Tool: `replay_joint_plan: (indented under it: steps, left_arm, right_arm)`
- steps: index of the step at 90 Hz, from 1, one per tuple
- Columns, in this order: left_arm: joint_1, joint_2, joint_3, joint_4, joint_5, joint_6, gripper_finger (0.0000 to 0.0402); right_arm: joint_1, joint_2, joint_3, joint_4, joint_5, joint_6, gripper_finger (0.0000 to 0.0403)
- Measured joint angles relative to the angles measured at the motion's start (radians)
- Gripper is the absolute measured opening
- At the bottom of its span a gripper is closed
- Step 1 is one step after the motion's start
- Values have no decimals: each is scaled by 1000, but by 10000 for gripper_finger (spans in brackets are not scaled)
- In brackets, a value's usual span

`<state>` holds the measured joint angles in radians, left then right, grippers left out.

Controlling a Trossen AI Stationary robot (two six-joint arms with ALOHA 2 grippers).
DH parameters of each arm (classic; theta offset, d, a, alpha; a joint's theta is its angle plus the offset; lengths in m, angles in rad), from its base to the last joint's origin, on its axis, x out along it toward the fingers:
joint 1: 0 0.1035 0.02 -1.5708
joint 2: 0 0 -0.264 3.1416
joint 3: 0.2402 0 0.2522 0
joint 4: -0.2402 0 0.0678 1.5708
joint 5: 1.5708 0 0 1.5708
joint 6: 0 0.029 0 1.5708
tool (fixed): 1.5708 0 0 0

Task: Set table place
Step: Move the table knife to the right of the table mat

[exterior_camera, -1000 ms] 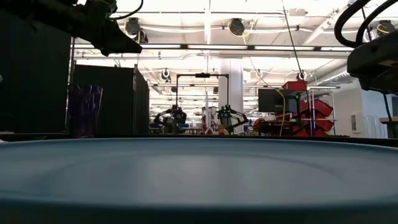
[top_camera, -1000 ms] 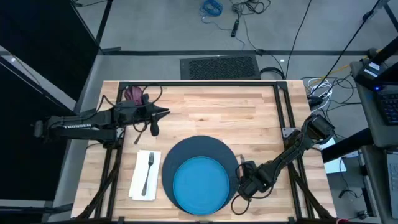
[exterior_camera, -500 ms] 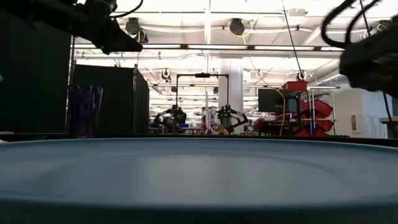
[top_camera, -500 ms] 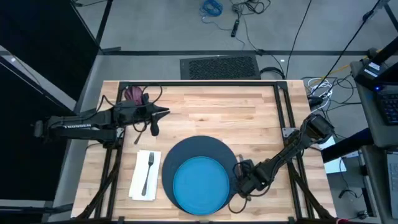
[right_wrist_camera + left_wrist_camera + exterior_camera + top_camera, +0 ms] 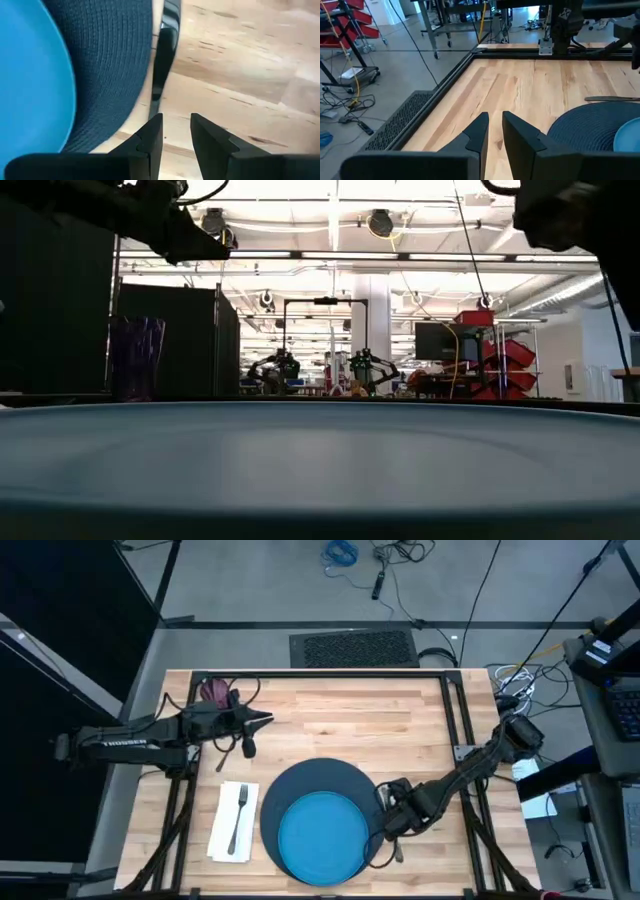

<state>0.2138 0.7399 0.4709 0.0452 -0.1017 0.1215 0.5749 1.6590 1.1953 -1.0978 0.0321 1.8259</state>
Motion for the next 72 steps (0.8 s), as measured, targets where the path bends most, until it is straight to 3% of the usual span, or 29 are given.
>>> replay_joint_plan:
  steps: [24,46,72]
  left_arm:
    - [1,0,0,-1,0,19,42]
    - [1,0,0,0,0,19,42]
    - [0,0,0,0,0,43,42]
  right_arm:
    - [-60,18,-82,51,49,-77,86]
    - [-127,19,-161,244,48,-170,86]
    - [-15,19,-169,311,40,0,86]
